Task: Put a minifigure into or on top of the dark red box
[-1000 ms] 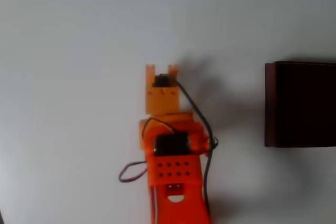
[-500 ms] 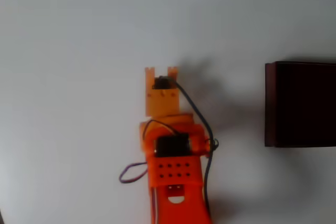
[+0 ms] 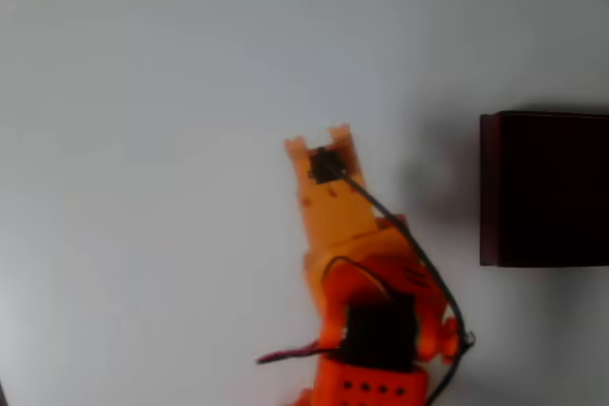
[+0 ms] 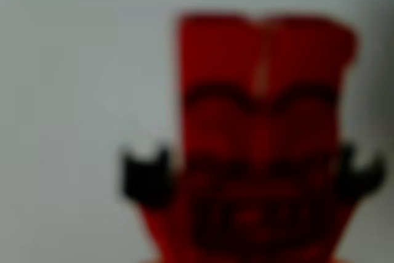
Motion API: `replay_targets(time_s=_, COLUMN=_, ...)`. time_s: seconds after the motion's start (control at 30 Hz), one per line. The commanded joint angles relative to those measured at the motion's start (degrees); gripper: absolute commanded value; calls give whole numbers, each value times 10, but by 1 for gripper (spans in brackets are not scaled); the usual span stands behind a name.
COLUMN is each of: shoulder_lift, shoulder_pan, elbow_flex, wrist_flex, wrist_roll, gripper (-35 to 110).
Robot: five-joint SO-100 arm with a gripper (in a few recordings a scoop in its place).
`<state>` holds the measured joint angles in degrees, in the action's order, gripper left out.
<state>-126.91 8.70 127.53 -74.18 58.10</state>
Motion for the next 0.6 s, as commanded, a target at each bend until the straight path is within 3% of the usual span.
replay_targets(time_s=0.0, shoulder_lift=-42, shoulder_pan=64, elbow_flex=-47, wrist_flex=-38, wrist_roll=-70, gripper=0)
replay_targets(time_s=0.27, shoulder_lift=-37, shoulder_pan=230, elbow_flex=-122, wrist_flex=-49, wrist_roll=-257, gripper=0)
replay_targets(time_s=0.57, shoulder_lift=153, shoulder_pan=303, elbow_flex=-223, wrist_flex=8, wrist_roll=-343, gripper=0)
